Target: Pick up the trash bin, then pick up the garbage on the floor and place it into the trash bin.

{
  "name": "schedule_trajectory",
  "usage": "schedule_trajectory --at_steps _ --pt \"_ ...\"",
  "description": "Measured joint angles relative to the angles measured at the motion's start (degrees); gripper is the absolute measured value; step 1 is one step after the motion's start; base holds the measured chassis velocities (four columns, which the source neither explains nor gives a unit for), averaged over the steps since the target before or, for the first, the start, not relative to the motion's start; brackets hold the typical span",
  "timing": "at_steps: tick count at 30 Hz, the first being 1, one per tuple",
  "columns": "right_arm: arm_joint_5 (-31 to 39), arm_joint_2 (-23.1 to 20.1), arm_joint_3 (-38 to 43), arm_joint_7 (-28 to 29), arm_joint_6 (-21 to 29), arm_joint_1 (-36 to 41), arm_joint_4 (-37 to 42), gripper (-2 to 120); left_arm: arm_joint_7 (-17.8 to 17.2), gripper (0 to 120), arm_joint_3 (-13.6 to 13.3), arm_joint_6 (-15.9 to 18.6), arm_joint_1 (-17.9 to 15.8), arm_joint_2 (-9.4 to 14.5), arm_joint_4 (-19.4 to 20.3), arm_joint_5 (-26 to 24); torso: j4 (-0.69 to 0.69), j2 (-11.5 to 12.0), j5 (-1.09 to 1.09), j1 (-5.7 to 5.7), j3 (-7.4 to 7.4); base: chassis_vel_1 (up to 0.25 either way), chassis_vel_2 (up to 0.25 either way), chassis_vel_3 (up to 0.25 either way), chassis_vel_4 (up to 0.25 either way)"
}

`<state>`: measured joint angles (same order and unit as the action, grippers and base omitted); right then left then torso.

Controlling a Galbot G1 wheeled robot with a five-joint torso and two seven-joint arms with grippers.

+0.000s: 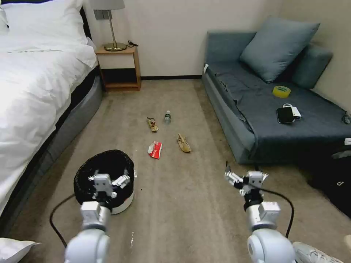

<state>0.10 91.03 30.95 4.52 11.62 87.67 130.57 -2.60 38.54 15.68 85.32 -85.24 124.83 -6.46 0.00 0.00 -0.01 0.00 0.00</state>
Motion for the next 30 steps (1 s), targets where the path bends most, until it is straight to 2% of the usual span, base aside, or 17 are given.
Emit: schedule_trajectory --at_steps 2,3,11,13,14,17,18,27,30 --pt "2.13 -1.02 0.09 1.25 0.51 0.09 1.41 100 -0.81 100 1.95 4.15 -0.94 0.22 2.75 -1.67 0.00 -0.01 0.02 0.00 0.00 0.000 0.000 0.000 0.000" --pt "2.52 -1.28 0.09 1.40 0.53 0.08 1.53 100 -0.91 100 2.14 4.81 -1.08 0.24 3.19 -1.94 0.00 0.00 0.03 0.00 0.00 0.000 0.000 0.000 0.000" --pt "3.08 -1.87 -0.08 1.51 0.58 -0.50 1.33 100 -1.37 100 2.87 6.01 -1.30 0.71 3.46 -3.08 0.00 0.00 0.00 0.00 0.00 0.000 0.000 0.000 0.000" --pt "3.26 -2.20 -0.09 1.52 0.67 -0.75 1.08 100 -3.87 100 5.39 8.47 -1.87 2.91 3.35 -6.85 0.00 0.00 0.01 0.00 0.00 0.000 0.000 0.000 0.000" --pt "3.26 -2.20 -0.09 1.52 0.67 -0.75 1.08 100 -3.87 100 5.39 8.47 -1.87 2.91 3.35 -6.85 0.00 0.00 0.01 0.00 0.00 0.000 0.000 0.000 0.000" --pt "3.64 -2.63 -0.08 1.52 0.82 -1.17 0.73 100 -8.55 100 10.05 12.83 -2.82 6.97 2.64 -13.75 -0.01 0.00 0.01 0.00 0.00 0.000 0.000 0.000 0.000" --pt "3.73 -2.74 -0.08 1.52 0.91 -1.30 0.61 100 -9.19 100 10.64 13.45 -2.96 7.56 2.57 -14.75 -0.02 0.00 0.02 0.00 0.00 0.000 0.000 0.000 0.000" --pt "3.84 -2.75 -0.56 1.48 1.24 -1.89 0.10 100 -9.98 100 11.14 14.52 -3.42 8.39 1.98 -16.32 -0.01 0.00 0.02 0.00 0.00 0.000 0.000 0.000 0.000" --pt "3.84 -2.77 -0.54 1.46 1.24 -2.03 -0.11 100 -12.96 100 11.39 18.24 -6.54 11.18 -2.60 -20.54 -0.01 0.00 -0.01 0.00 0.01 0.000 0.000 0.000 0.000"
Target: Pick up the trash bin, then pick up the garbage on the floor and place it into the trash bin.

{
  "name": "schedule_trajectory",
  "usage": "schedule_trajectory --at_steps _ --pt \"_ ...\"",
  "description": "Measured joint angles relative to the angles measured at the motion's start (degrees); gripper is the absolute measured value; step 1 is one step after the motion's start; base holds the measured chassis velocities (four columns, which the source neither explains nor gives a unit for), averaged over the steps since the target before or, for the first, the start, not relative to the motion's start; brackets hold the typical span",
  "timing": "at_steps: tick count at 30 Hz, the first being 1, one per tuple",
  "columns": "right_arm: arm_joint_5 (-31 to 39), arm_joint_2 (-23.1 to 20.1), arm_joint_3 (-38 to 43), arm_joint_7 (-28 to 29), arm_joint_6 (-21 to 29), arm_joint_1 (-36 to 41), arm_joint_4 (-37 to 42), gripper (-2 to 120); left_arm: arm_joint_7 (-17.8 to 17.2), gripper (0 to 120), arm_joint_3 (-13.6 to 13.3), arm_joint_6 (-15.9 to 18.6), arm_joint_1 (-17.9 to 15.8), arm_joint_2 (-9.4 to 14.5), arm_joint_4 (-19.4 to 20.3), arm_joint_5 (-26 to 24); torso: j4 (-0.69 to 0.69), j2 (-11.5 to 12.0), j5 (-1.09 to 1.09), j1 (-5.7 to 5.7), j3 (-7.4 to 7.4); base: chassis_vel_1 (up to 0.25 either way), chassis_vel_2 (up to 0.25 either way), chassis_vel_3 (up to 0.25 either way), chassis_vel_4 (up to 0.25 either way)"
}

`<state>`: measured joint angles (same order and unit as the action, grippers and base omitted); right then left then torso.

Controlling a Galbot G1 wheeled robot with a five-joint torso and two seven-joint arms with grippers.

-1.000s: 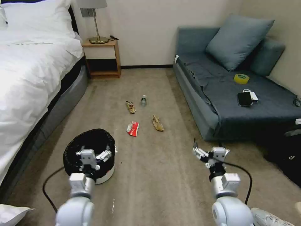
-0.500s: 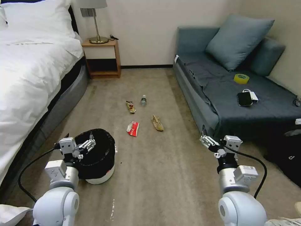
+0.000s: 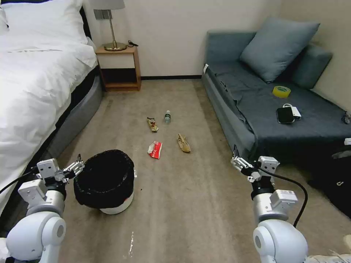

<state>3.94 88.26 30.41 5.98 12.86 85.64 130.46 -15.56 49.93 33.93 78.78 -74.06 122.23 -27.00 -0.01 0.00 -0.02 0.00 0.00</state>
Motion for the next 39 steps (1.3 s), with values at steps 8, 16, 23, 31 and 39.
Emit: schedule_trajectory --at_steps 8,16,23,31,39 --pt "0.01 0.03 0.40 -0.03 0.00 -0.20 -0.16 100 -5.84 100 0.47 7.32 -6.25 5.58 -9.18 -8.24 0.01 0.00 0.01 0.00 0.00 0.000 0.000 0.000 0.000" --pt "-0.23 0.40 -0.25 -0.18 -0.06 -0.61 -0.72 100 -8.24 100 -2.40 8.57 -9.76 7.25 -14.83 -14.02 0.02 0.00 0.03 0.00 0.00 0.000 0.000 0.000 0.000" --pt "-0.25 0.20 -0.73 -0.30 -0.06 -1.26 -0.97 100 -9.54 100 -3.23 8.54 -8.97 7.59 -14.62 -17.10 0.01 0.00 0.03 0.00 0.00 0.000 0.000 0.000 0.000" --pt "-0.22 -0.12 -1.32 -0.36 -0.16 -1.64 -1.27 100 -10.16 100 -3.50 8.43 -7.71 7.70 -15.61 -17.84 0.00 0.00 0.02 0.00 0.00 0.000 0.000 0.000 0.000" --pt "-0.17 -0.55 -1.55 -0.40 -0.43 -1.95 -1.48 100 -10.27 100 -5.16 8.31 -8.79 7.68 -20.24 -18.57 0.00 0.00 0.02 0.00 0.00 0.000 0.000 0.000 0.000"
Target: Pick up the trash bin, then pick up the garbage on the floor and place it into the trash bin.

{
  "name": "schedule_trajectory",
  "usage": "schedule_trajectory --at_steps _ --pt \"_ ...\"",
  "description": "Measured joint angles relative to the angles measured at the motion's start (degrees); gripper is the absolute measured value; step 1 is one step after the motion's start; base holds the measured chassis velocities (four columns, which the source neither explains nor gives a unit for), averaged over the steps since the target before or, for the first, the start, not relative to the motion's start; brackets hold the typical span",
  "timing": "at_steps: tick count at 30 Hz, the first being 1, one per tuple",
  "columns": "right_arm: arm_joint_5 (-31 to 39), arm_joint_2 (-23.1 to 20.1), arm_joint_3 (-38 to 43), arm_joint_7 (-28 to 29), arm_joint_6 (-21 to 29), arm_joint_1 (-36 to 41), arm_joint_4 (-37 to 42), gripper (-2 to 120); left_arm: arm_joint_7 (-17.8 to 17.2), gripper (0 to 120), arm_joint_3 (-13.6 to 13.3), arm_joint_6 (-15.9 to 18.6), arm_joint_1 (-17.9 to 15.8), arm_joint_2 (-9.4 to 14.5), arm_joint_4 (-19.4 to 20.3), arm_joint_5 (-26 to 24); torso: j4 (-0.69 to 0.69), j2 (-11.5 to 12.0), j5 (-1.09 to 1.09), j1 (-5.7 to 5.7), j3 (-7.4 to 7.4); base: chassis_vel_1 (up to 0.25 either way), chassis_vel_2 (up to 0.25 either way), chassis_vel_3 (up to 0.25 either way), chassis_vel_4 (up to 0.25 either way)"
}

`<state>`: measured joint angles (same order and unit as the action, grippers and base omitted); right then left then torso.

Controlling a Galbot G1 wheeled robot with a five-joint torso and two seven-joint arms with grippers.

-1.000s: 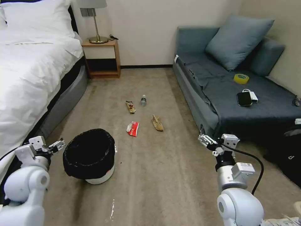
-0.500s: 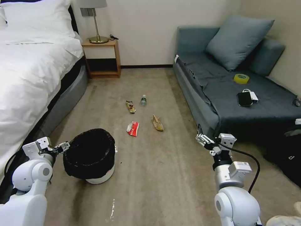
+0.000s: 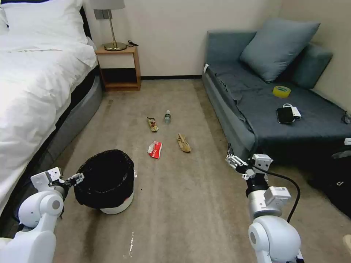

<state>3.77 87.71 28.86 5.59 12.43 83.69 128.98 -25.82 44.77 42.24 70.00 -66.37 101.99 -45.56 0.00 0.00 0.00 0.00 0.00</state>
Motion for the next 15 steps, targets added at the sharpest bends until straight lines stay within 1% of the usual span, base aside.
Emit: schedule_trajectory --at_steps 1,8,9,15 --pt "0.00 0.00 0.00 0.00 0.00 0.00 0.00 100 0.00 100 0.00 0.00 0.00 0.00 0.00 0.00 0.00 0.00 0.00 0.00 0.00 0.000 0.000 0.000 0.000" --pt "0.01 -0.09 0.24 0.00 -0.53 -0.09 -0.42 100 -0.53 100 -2.35 -0.05 -2.72 -0.26 -3.91 -0.74 0.00 0.00 0.00 0.00 0.00 0.000 0.000 0.000 0.000" --pt "0.01 -0.09 0.24 0.00 -0.53 -0.09 -0.42 100 -0.53 100 -2.35 -0.05 -2.72 -0.26 -3.91 -0.74 0.00 0.00 0.00 0.00 0.00 0.000 0.000 0.000 0.000" --pt "-0.02 -0.06 0.40 0.02 -0.85 -0.26 -0.79 100 -1.54 96 -3.53 -0.09 -4.12 -0.38 -6.09 -1.74 0.01 0.00 0.00 0.00 0.00 0.000 0.000 0.000 0.000"
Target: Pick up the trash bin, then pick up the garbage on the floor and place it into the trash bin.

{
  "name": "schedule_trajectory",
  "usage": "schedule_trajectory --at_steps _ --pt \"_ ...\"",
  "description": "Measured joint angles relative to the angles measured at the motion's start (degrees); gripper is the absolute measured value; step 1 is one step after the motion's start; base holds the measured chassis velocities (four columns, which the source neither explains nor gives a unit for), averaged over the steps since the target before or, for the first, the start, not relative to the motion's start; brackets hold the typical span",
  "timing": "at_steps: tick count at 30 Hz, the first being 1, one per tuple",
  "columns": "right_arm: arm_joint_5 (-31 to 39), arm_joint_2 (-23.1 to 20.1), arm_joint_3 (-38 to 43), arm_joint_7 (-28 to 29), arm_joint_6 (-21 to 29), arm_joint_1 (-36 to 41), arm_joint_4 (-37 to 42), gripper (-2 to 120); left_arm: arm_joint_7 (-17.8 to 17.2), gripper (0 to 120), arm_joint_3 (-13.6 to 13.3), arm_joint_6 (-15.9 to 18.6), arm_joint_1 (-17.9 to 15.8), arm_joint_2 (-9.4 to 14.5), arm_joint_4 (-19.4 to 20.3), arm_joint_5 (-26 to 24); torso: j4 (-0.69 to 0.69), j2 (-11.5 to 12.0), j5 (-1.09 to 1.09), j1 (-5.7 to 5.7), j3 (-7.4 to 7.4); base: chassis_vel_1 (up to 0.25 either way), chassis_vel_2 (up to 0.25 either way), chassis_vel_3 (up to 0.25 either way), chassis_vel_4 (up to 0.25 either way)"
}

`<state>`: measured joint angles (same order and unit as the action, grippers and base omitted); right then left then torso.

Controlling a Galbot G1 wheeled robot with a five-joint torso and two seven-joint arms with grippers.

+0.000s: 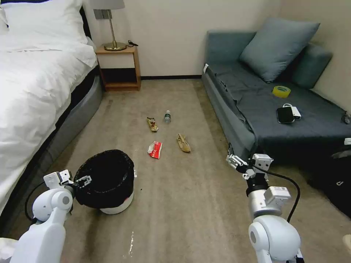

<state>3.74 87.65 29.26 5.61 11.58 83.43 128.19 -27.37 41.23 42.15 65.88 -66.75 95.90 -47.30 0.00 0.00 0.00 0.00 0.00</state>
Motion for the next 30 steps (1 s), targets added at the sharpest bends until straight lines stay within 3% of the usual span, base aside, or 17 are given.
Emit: schedule_trajectory --at_steps 25,30 --pt "-0.16 -0.55 0.12 0.22 -1.35 -0.02 -0.42 100 -0.99 6 0.89 -0.30 0.11 -0.40 -1.60 -3.62 -0.01 0.00 0.00 0.00 -0.01 0.000 0.000 0.000 0.000" --pt "1.11 -0.76 0.39 -0.19 -3.65 -0.15 -0.69 100 -1.04 4 1.71 -0.11 0.54 -0.87 -0.58 -3.94 0.01 0.00 -0.04 0.00 0.00 0.000 0.000 0.000 0.000"
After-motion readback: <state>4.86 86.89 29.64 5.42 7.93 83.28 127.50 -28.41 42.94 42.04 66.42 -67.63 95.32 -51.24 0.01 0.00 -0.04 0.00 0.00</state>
